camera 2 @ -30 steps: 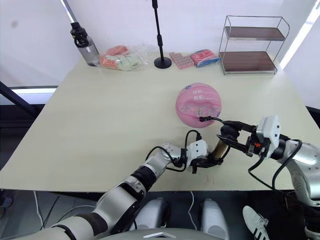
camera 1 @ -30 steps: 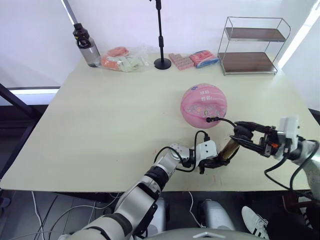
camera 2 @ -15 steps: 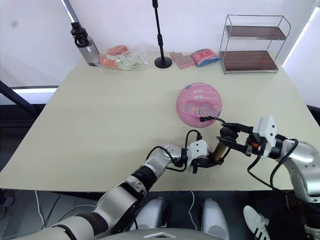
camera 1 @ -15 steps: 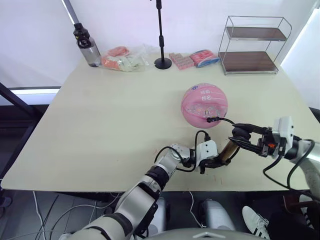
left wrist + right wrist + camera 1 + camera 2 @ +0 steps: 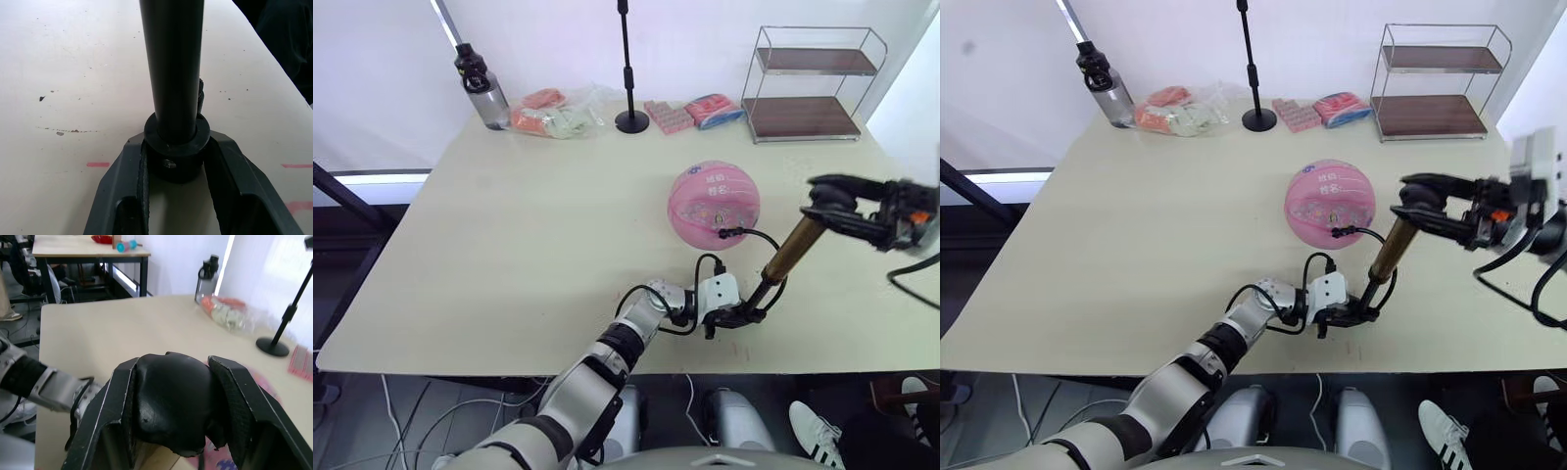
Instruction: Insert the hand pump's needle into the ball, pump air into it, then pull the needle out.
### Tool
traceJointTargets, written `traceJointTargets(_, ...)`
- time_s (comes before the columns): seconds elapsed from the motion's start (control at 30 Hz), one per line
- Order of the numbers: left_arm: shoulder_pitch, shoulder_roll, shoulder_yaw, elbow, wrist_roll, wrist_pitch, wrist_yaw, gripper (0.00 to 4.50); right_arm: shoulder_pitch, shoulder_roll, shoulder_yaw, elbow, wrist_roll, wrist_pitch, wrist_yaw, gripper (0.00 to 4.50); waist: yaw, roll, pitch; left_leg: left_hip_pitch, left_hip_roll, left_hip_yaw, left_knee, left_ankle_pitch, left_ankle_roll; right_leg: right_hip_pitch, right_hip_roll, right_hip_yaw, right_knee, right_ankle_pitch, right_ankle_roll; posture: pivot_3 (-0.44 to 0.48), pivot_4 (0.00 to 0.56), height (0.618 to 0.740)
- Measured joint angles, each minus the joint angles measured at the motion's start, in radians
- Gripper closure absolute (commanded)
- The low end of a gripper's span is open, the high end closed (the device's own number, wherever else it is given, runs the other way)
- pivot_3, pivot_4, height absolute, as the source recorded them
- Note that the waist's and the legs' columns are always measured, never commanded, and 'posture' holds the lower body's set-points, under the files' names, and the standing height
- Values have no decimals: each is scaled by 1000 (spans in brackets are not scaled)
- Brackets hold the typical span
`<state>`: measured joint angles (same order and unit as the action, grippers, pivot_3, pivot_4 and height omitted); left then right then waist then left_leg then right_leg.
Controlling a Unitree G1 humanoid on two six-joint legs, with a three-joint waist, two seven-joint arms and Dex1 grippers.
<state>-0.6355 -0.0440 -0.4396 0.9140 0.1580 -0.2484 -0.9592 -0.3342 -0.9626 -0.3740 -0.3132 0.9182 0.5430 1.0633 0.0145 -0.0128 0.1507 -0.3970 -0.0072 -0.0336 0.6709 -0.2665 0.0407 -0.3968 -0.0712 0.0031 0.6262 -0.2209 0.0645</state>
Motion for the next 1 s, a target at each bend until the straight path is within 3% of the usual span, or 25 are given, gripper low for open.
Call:
traceJointTargets(0.27, -1, -1, -1, 0, -1, 0, 1, 3389, -10, -17, -10, 12, 25, 46, 2, 2847, 0, 0, 0, -1, 0, 0, 0, 0, 0, -1, 0, 0, 0, 0, 0, 0, 150, 740)
traceJointTargets(0.5, 2, 0, -3, 0, -1, 0, 3, 3394, 104, 5, -31, -5, -29, -16, 42, 2847, 1, -1, -1, 0, 0, 0, 0, 0, 0, 0, 0, 0, 0, 0, 0, 0, 150, 740)
traceJointTargets(0.8, 6, 1, -3, 0, 2, 1, 7, 3394, 241, 151, 104, 7, -210, -228, 51, 2847, 0, -4, -3, 1, 0, 0, 0, 0, 0, 1, 1, -1, 0, 0, 0, 0, 150, 740)
traceJointTargets(1.0, 7, 0, -3, 3, 7, 7, 16, 3395, 284, 264, 225, 164, -370, -499, 83, 2847, -1, -10, -7, 6, 0, -1, 0, 0, 0, 6, 2, -1, 0, 0, 0, 0, 150, 740)
